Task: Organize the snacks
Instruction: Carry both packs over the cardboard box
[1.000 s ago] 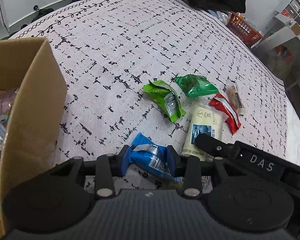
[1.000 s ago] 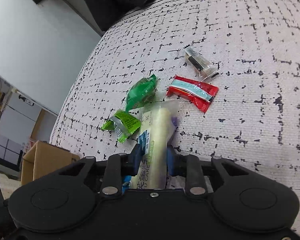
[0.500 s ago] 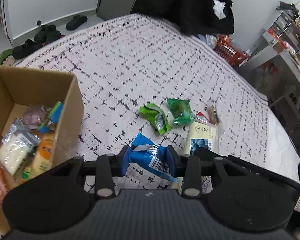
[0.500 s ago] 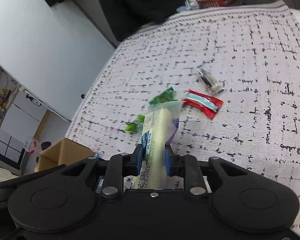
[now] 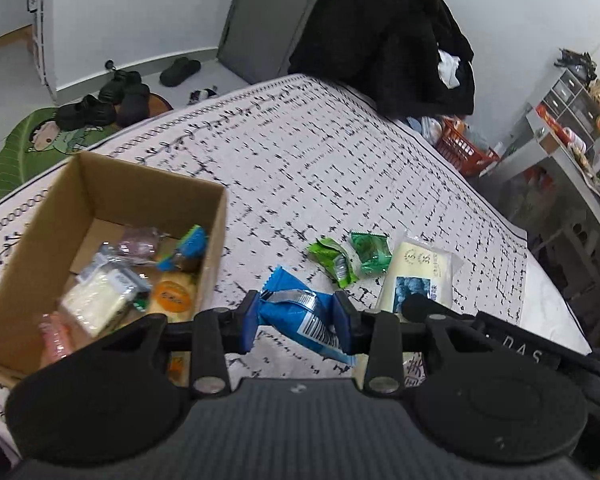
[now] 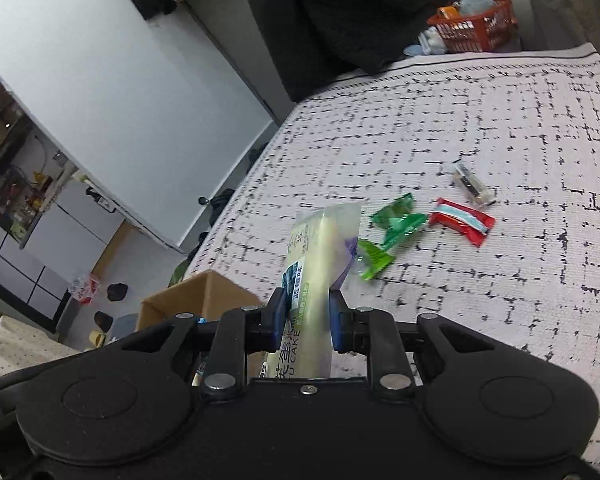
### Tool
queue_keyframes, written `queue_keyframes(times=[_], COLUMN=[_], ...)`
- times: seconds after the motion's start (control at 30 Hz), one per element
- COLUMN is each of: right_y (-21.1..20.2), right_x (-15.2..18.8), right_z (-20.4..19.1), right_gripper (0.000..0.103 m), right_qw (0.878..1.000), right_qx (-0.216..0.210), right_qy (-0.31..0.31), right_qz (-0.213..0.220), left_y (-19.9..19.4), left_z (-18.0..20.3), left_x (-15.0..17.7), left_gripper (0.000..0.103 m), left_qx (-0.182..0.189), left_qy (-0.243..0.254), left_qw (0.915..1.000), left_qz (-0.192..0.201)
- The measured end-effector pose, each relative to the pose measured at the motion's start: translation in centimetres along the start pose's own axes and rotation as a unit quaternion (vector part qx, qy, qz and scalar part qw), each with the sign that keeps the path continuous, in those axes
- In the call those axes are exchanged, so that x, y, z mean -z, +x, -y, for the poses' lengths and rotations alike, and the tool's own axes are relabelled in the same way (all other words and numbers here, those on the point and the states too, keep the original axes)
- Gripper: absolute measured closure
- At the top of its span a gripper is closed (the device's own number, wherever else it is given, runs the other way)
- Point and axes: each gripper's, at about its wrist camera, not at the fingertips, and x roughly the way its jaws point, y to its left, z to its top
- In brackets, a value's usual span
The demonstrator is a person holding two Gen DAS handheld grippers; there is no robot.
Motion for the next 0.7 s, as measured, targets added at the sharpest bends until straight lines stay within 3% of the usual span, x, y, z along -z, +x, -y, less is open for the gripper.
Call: queue_keyframes(times=[0.7], right_y=[-0.6], right_x=[1.8], right_z=[-7.3], right_gripper=[0.081], right_qw=[0.999], right_qx=[-0.020], right_qy=[-0.031], right_qz=[0.007], left_y=[-5.3], left_z=[-6.9], left_x=[-0.5], left_gripper=[0.065], left_qx=[-0.014], left_qy=[-0.047], left_qw=[0.9984], left_qz=[0.027])
